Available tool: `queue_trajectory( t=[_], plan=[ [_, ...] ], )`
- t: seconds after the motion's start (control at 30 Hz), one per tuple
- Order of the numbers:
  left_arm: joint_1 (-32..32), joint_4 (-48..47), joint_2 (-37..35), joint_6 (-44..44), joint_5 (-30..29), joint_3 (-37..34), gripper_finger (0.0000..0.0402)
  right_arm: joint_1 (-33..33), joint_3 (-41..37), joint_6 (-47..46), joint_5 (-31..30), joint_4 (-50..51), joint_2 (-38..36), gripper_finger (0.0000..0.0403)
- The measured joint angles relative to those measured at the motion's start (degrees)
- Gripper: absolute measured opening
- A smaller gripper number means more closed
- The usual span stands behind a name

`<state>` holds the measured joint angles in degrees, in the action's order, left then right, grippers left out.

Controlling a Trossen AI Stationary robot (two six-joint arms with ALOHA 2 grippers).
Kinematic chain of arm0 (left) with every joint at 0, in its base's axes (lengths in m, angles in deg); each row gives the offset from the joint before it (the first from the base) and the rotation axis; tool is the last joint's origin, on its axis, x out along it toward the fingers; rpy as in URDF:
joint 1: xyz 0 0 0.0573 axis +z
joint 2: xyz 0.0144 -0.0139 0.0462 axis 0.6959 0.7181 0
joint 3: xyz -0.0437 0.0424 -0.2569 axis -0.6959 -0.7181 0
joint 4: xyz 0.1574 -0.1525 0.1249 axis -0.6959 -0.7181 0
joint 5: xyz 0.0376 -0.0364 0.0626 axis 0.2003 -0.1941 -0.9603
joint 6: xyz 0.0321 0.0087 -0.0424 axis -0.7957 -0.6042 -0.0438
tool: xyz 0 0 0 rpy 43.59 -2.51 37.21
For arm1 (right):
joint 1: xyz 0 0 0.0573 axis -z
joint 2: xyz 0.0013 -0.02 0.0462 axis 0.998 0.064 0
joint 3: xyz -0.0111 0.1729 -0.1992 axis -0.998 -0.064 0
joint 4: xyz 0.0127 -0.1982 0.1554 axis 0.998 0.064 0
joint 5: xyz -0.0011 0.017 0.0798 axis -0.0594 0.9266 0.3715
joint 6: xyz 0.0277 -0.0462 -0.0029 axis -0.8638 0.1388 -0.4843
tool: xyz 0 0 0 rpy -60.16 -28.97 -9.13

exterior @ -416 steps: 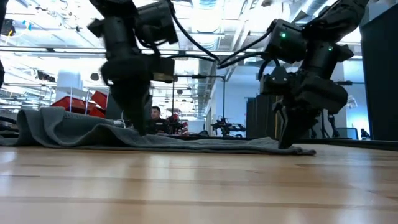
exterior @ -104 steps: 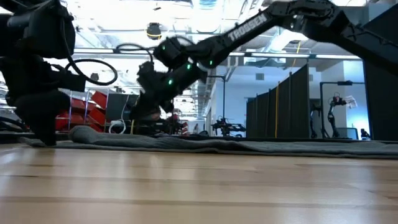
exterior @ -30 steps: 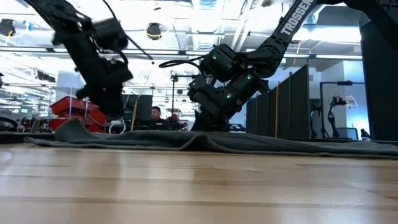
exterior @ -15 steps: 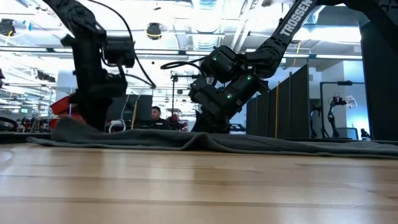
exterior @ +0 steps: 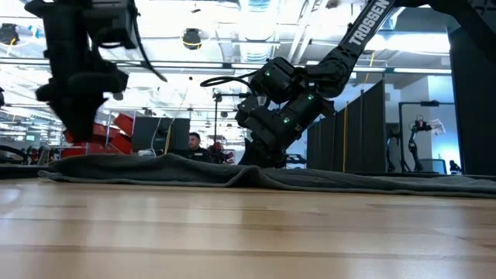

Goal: Roll towel
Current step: Fold the gray towel

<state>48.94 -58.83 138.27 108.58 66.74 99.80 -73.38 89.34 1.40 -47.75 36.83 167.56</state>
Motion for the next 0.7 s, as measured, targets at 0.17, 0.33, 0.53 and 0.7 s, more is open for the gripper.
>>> queue_trajectory(
  t=[0.17,0.33,0.53,0.7],
  plan=[
    [0.7,3.1,0.5,-1.0,-2.6,0.0,0.0152,0.1,0.0,1.1,0.5,2.9,-1.0,0.0],
    [1.1,2.9,4.4,-0.6,-2.6,-2.8,0.0152,-0.5,-0.3,4.6,0.4,11.4,-5.7,0.0],
    [2.4,4.2,9.3,0.3,-2.5,-7.5,0.0152,-2.8,-0.1,5.3,0.5,22.1,-10.4,0.0],
    [3.1,4.0,11.2,-0.1,-2.6,-8.8,0.0152,-6.1,-0.1,3.3,0.6,27.8,-10.2,0.0]
  ],
)
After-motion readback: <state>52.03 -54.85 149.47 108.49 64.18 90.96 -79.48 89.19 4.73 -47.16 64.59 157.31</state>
